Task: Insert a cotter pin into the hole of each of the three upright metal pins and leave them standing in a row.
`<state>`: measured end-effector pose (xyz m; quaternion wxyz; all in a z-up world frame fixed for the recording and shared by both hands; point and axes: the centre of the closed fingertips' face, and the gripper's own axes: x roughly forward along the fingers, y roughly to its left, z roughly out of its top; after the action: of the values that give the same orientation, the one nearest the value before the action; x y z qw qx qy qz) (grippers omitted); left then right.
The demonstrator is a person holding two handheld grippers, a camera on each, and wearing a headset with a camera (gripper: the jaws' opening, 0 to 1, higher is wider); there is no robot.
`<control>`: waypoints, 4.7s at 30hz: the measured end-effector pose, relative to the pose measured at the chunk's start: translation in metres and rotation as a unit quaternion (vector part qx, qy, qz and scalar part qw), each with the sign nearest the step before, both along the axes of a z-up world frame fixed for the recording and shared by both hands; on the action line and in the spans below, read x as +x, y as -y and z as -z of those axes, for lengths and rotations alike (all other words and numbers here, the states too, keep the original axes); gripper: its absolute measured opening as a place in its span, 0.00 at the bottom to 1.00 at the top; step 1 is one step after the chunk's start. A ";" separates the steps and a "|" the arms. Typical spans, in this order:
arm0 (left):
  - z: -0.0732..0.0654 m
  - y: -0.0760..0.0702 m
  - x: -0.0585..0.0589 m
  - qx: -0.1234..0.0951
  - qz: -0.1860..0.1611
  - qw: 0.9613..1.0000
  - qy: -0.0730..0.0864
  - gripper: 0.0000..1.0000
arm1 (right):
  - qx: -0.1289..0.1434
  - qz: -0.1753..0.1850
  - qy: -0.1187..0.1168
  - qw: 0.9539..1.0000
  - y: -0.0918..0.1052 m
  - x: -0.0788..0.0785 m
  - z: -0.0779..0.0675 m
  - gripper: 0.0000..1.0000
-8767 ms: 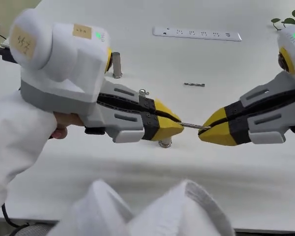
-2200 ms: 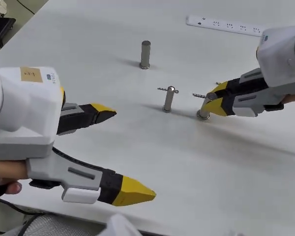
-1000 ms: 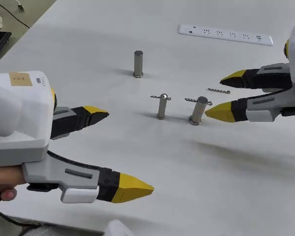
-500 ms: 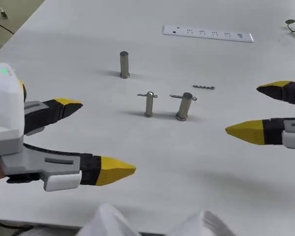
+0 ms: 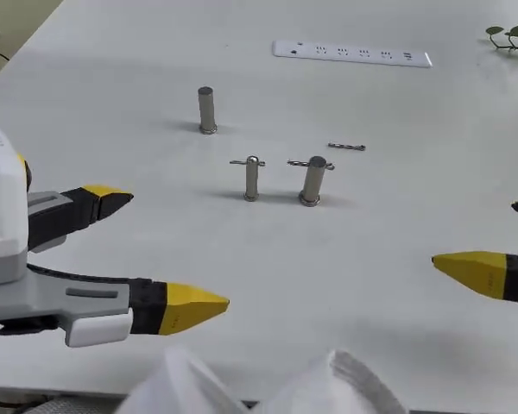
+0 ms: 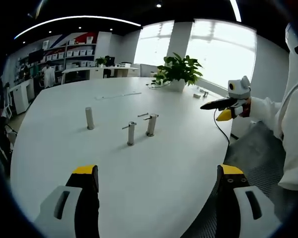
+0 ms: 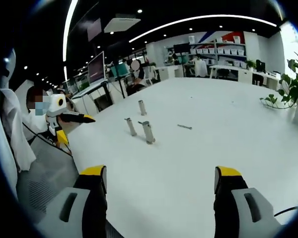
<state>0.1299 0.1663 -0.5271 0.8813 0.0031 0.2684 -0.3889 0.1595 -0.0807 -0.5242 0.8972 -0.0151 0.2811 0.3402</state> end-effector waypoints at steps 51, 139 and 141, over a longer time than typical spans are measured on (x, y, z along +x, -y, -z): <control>0.012 -0.037 0.245 -0.023 -0.130 0.988 0.083 0.43 | -0.020 0.044 -0.035 0.998 0.012 -0.017 0.019 0.94; 0.025 0.067 0.074 0.080 -0.076 0.993 0.037 0.10 | 0.008 0.010 0.000 1.000 0.000 -0.034 -0.007 0.91; 0.027 0.069 0.073 0.080 -0.079 0.993 0.034 0.10 | 0.008 0.010 0.000 1.000 0.000 -0.034 -0.007 0.91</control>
<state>0.2033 0.0973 -0.5540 0.9148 0.0651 0.2680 -0.2951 0.1255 -0.0805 -0.5174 0.9007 -0.0045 0.2787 0.3332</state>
